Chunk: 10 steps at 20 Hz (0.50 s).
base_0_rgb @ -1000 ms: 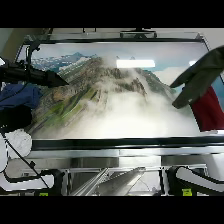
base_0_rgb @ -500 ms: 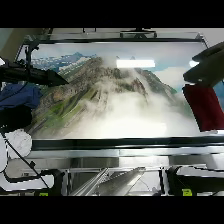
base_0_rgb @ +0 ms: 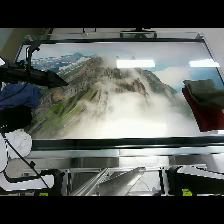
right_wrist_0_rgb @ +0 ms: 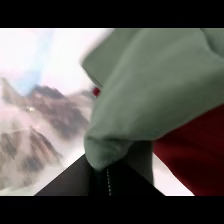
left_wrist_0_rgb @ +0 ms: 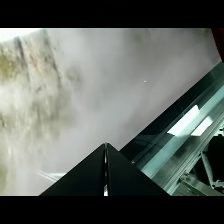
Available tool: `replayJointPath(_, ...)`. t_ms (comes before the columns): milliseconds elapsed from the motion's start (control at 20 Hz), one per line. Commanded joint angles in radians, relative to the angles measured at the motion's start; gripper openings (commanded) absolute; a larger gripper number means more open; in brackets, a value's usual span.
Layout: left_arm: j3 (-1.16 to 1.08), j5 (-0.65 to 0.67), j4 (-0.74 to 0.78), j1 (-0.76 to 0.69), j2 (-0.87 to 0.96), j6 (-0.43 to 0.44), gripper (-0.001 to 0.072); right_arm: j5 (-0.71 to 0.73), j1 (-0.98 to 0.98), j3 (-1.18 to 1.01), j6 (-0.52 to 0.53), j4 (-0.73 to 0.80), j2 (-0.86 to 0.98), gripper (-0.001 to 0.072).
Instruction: Fold the shirts.
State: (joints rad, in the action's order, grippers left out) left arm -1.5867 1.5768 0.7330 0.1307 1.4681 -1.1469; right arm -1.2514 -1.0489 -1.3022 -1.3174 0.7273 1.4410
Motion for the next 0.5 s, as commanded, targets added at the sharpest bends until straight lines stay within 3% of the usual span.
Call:
replayJointPath(0, 0.0, 0.01, 0.0, 0.0, 0.0, 0.001, 0.0005, 0.032, -0.099, 0.23, -0.015, 0.082, -0.025, 0.0032)
replayJointPath(50, 0.0, 0.01, 0.001, 0.0, 0.0, 0.001, 0.0005, 0.028, -0.107, 0.242, -0.016, 0.114, -0.013, 0.017)
replayJointPath(100, 0.0, 0.01, 0.0, 0.0, 0.0, 0.001, 0.0005, 0.018, -0.109, 0.242, -0.021, 0.158, -0.006, 0.042)
replayJointPath(150, 0.0, 0.01, 0.001, 0.0, 0.0, 0.001, 0.0005, 0.0, -0.111, 0.24, -0.027, 0.2, -0.005, 0.0603)
replayJointPath(200, 0.0, 0.01, 0.001, 0.0, 0.0, 0.002, 0.0005, -0.028, -0.113, 0.23, -0.027, 0.219, -0.005, 0.064)
replayJointPath(450, 0.0, -0.01, 0.0, 0.0, 0.0, 0.002, 0.0005, -0.264, -0.113, 0.144, -0.05, 0.241, -0.025, 0.0638)
